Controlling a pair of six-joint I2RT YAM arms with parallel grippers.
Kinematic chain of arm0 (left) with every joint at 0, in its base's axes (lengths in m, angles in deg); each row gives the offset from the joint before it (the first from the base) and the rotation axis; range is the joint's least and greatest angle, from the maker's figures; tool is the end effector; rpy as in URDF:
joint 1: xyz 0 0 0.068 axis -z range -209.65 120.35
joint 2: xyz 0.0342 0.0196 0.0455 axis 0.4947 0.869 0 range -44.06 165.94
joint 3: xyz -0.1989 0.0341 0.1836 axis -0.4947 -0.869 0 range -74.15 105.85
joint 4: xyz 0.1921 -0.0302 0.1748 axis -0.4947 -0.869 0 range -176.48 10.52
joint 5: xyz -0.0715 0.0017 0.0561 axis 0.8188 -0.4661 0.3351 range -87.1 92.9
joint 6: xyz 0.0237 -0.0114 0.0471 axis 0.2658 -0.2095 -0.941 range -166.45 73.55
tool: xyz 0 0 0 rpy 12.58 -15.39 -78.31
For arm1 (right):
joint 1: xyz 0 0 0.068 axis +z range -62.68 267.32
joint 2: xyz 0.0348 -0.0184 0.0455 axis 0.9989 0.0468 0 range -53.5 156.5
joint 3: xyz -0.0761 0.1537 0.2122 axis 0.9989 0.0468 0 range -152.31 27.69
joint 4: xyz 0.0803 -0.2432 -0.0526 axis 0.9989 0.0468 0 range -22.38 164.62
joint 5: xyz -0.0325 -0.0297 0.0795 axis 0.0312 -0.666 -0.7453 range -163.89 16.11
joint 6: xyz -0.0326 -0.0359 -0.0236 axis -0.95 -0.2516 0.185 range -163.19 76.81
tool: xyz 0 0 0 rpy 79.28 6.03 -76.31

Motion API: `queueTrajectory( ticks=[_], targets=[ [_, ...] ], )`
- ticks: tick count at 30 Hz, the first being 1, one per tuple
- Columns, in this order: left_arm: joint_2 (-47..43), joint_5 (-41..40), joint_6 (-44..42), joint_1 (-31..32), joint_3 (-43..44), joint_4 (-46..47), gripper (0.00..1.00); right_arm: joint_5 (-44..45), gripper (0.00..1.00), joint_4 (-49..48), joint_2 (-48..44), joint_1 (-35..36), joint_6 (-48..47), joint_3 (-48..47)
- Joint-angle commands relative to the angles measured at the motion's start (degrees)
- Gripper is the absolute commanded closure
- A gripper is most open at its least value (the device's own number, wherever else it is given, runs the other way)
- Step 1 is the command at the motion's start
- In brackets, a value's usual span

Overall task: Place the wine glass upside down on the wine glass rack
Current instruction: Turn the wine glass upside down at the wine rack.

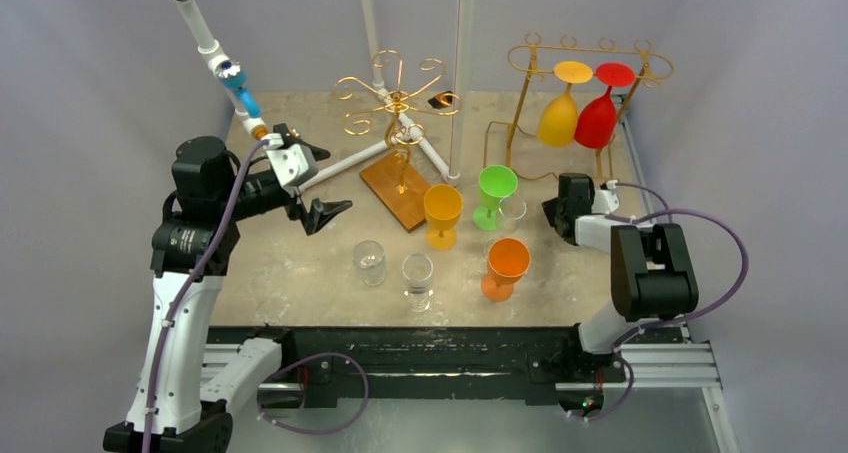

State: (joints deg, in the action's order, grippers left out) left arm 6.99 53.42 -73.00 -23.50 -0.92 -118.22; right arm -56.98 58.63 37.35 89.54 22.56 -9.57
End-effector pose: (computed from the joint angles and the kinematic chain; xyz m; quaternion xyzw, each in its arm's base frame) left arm 0.1471 -0.0434 0.4394 0.4489 0.6237 -0.2409 0.5928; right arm 0.2947 0.0011 0.1401 0.5286 0.7460 0.1009 0.3924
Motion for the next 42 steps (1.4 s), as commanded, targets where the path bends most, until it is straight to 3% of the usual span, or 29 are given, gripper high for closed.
queueTrajectory(
  ticks=[1,10,27,35,42],
  targets=[
    [0.2,-0.4,-1.9,0.3,1.1,-0.2,0.00,-1.1,1.00,-2.7,2.3,-0.5,7.3,-1.3],
    [1.2,-0.1,-2.2,0.3,1.1,-0.2,0.00,-7.3,1.00,-13.3,9.0,-1.2,13.2,-1.3],
    [1.8,-0.5,-3.3,0.3,1.1,-1.3,0.00,-14.8,1.00,-18.3,12.5,-1.3,11.5,-3.4],
    [2.3,-0.4,-3.6,0.3,0.7,-0.9,0.00,-8.0,1.00,-17.2,7.5,-1.1,5.3,-2.8],
    [2.8,0.0,-3.2,0.3,0.7,-0.2,0.00,-5.8,1.00,-13.9,8.8,-1.0,-0.3,-8.3]
  ],
)
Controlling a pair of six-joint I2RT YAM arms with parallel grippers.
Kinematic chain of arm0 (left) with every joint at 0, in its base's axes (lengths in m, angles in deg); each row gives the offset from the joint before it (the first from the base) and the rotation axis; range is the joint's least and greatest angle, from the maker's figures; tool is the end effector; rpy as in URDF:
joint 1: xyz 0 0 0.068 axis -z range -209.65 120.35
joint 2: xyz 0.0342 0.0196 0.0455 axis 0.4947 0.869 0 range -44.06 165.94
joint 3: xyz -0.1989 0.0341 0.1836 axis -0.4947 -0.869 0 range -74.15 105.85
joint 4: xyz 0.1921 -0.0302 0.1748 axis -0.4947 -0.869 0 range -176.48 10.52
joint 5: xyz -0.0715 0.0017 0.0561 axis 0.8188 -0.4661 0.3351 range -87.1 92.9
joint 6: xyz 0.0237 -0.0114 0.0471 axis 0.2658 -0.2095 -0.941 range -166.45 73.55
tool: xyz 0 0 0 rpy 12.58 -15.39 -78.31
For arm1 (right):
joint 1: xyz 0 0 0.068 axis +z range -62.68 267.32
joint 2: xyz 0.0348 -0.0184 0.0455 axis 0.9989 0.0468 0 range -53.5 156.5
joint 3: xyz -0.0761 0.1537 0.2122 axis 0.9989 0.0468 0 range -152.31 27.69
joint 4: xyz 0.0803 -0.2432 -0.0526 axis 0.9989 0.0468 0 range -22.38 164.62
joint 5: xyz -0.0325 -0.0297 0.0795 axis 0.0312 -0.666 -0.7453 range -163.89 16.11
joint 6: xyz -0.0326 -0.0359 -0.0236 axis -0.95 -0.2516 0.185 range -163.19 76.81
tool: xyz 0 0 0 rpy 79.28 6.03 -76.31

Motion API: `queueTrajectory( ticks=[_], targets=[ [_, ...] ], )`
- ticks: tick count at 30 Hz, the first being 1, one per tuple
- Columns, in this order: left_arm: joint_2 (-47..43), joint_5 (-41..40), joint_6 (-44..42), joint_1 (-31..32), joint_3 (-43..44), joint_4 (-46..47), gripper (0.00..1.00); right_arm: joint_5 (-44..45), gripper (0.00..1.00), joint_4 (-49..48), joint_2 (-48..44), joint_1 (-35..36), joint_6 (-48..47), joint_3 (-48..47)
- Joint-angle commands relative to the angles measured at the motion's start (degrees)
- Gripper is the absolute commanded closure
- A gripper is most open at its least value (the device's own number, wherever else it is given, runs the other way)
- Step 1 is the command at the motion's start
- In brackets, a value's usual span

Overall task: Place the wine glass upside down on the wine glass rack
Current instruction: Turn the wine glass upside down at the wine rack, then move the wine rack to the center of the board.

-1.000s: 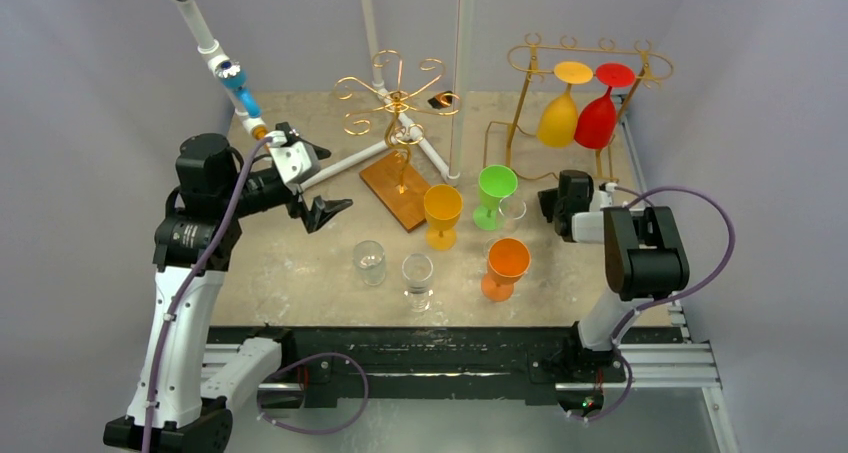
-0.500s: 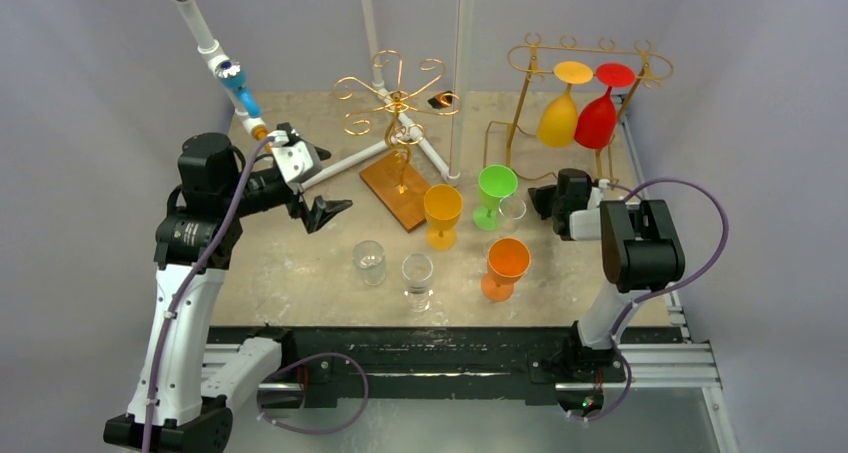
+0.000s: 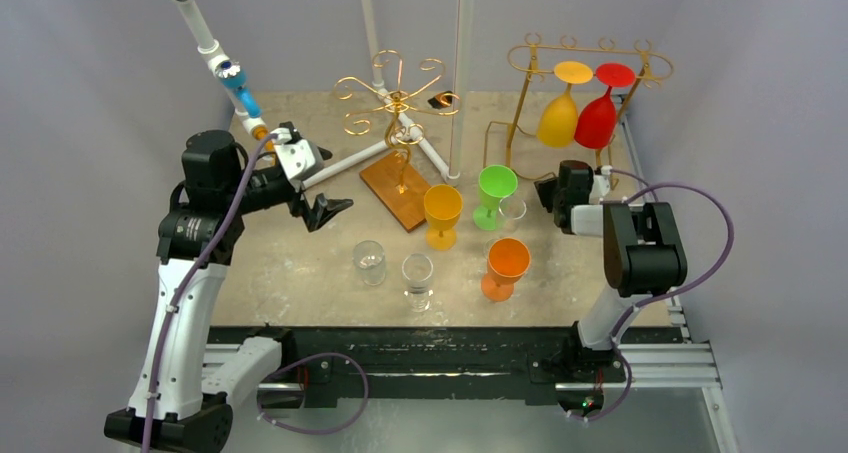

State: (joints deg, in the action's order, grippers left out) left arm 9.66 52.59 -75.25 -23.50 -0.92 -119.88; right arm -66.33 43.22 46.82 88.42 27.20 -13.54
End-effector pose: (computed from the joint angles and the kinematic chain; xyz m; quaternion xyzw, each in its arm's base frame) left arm 0.1615 -0.0446 0.4302 0.4518 0.6413 -0.2382 0.5727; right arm 0.3345 0.0018 0.1317 0.5276 0.7097 0.2232 0.4100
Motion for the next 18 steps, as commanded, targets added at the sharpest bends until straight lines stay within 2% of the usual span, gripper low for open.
queueTrajectory(
  ticks=[1,8,18],
  targets=[
    [0.2,0.8,-1.0,0.3,0.8,1.4,0.00,3.5,1.00,1.7,-0.1,0.0,-5.4,-5.2],
    [0.5,0.5,-1.5,0.3,1.4,1.0,0.00,4.8,1.00,3.7,2.7,1.3,-9.9,-9.0],
    [0.2,0.3,-1.9,0.3,1.0,0.6,0.00,5.5,1.00,3.5,3.1,1.6,-9.2,-5.8]
  ],
)
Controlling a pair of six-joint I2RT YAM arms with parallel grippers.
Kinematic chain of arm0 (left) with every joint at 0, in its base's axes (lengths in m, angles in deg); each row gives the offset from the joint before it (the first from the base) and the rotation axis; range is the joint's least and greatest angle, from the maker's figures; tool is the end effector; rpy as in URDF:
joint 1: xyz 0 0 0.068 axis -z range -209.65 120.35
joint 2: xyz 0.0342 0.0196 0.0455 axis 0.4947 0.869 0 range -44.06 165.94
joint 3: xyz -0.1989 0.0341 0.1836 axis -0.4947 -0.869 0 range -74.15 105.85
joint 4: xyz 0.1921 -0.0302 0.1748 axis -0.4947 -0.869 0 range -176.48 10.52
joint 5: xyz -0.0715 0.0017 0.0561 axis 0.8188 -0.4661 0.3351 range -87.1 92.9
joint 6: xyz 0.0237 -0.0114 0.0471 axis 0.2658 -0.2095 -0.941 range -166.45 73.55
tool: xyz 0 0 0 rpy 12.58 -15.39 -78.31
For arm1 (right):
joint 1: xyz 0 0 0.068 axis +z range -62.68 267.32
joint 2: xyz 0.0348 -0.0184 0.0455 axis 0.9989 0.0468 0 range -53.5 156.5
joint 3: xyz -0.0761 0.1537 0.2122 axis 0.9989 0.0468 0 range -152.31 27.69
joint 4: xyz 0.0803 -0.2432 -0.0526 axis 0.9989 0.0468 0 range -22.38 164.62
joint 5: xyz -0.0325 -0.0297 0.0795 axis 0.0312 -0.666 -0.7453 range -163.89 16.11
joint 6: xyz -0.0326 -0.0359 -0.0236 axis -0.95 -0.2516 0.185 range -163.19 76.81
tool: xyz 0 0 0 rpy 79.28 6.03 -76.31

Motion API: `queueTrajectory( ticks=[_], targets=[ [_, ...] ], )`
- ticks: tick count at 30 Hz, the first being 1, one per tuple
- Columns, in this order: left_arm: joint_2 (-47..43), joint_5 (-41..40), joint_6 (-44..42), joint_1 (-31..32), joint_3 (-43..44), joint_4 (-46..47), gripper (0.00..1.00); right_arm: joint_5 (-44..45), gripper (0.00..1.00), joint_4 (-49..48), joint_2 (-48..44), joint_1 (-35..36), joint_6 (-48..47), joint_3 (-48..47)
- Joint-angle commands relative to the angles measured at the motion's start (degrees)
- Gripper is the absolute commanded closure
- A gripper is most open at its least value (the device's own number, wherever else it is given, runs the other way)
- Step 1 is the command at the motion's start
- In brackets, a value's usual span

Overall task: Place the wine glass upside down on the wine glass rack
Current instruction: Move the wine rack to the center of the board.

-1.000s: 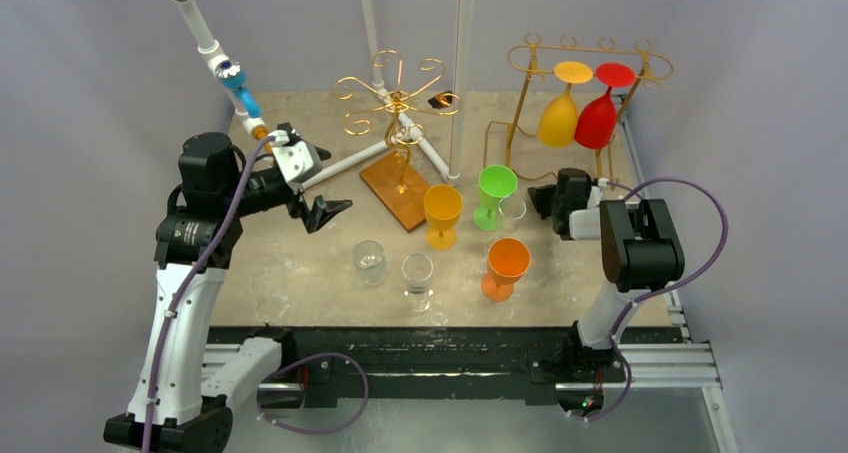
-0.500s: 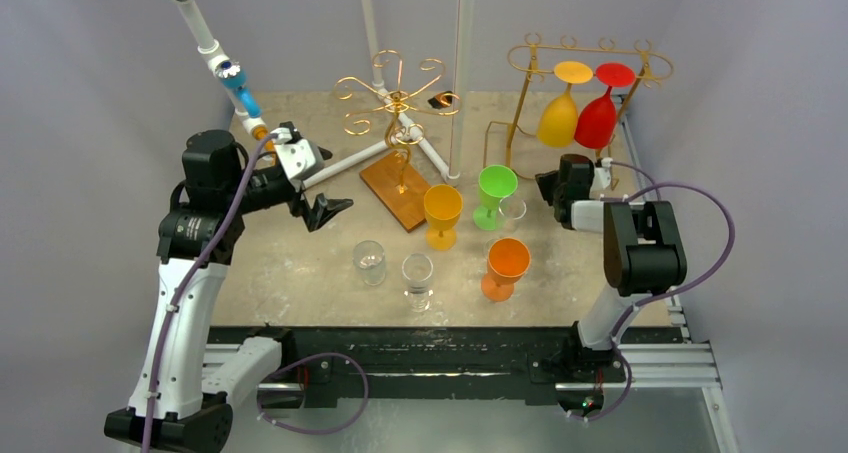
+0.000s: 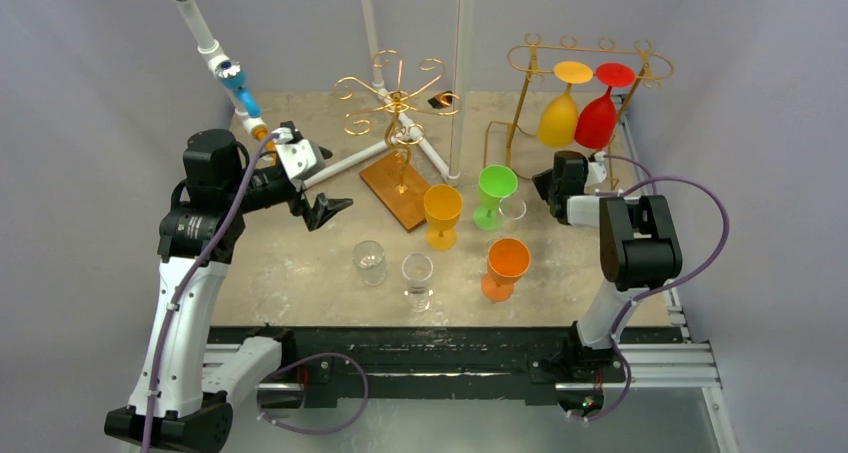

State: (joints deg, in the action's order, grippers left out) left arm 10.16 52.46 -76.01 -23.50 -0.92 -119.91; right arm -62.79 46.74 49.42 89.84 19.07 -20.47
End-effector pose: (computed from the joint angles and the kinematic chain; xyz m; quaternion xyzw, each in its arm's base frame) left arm 0.1643 -0.0449 0.4289 0.4548 0.6416 -0.2353 0.5712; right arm 0.3598 0.0090 0.1447 0.4768 0.7390 0.1787 0.4411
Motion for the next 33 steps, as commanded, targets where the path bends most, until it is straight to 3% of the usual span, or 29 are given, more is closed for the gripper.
queueTrajectory(
  ticks=[1,33],
  targets=[
    [-0.3,0.4,-1.1,0.3,0.9,0.6,0.00,1.8,1.00,0.5,0.9,0.2,-1.1,0.9],
    [-0.1,-0.3,-2.8,0.3,0.6,0.2,0.00,4.2,1.00,4.0,8.6,1.2,-0.6,-9.4]
  ],
)
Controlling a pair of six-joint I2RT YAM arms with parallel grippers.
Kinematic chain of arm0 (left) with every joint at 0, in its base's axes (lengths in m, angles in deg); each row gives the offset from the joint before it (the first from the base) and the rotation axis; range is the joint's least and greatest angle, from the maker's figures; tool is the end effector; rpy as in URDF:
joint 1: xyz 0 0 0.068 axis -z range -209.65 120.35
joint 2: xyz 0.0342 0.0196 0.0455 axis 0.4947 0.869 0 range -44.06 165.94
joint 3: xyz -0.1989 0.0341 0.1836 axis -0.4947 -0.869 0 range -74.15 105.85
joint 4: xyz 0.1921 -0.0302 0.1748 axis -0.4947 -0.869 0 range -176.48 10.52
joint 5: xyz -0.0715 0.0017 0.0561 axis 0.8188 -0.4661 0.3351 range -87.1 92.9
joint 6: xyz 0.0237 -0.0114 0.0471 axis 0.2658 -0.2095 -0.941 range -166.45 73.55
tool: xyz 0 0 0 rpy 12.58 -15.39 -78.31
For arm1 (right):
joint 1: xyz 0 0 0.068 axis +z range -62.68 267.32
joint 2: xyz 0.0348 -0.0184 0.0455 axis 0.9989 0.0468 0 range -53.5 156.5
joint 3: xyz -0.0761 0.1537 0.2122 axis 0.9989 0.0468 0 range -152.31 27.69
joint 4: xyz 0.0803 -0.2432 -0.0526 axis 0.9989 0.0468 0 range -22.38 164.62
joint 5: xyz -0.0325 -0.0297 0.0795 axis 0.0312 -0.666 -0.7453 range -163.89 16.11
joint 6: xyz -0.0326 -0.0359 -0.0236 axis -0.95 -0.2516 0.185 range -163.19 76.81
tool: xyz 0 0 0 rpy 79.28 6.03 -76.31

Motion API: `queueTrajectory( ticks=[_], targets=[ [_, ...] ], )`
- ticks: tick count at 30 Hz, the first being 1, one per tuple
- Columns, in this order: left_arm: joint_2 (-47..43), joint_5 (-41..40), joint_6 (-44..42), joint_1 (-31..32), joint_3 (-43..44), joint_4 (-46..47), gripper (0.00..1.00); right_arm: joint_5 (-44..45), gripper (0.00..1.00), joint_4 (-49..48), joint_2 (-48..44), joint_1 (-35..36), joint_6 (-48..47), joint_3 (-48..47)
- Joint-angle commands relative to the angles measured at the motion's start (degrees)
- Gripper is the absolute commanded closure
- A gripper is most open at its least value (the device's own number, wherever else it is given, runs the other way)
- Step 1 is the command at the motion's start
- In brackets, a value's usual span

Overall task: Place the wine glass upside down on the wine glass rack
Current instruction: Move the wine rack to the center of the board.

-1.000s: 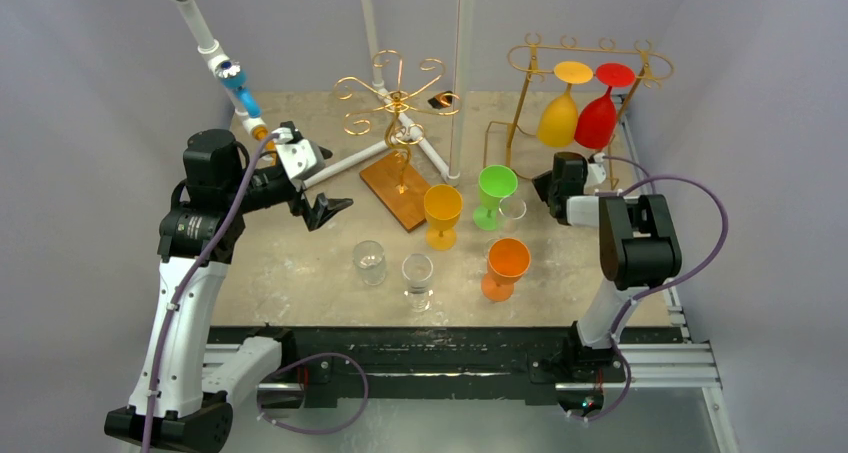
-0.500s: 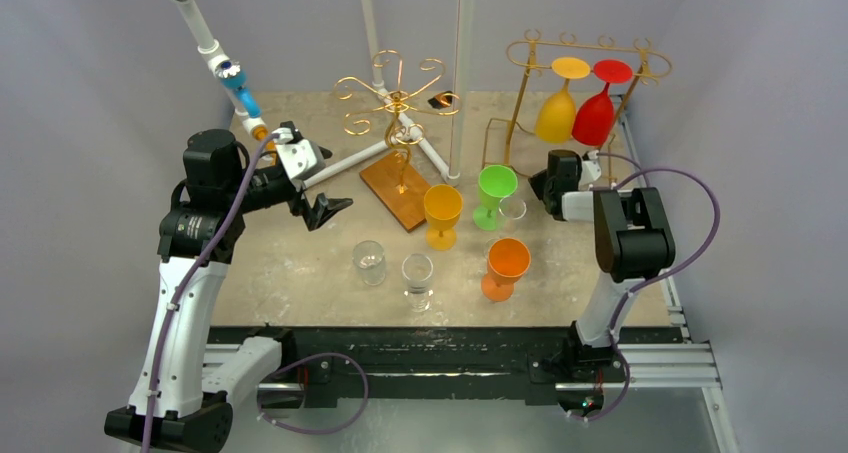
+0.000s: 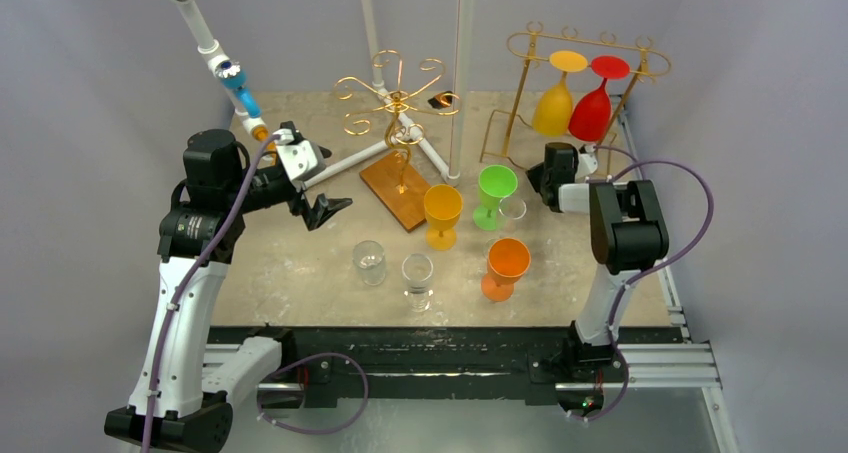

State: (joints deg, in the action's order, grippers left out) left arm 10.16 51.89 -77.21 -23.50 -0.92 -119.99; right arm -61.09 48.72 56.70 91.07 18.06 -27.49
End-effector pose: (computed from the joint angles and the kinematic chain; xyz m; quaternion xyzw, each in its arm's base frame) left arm 0.1645 -0.0447 0.4286 0.4595 0.6396 -0.2257 0.5735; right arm 0.3883 0.0176 0.1309 0.4704 0.7524 0.1581 0.4331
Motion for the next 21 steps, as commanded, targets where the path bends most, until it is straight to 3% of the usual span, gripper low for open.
queueTrajectory(
  ticks=[1,18,21],
  targets=[
    [-0.1,0.3,-1.6,0.3,0.6,0.3,0.00,2.2,1.00,1.9,1.6,0.0,0.4,-2.7],
    [-0.4,0.4,-1.3,0.3,0.5,0.1,0.00,3.8,1.00,3.9,0.7,-0.4,-2.4,-4.4],
    [-0.3,0.3,0.2,0.3,0.9,-0.1,0.00,3.3,0.84,2.9,-1.4,0.0,-3.2,-2.1]
  ],
)
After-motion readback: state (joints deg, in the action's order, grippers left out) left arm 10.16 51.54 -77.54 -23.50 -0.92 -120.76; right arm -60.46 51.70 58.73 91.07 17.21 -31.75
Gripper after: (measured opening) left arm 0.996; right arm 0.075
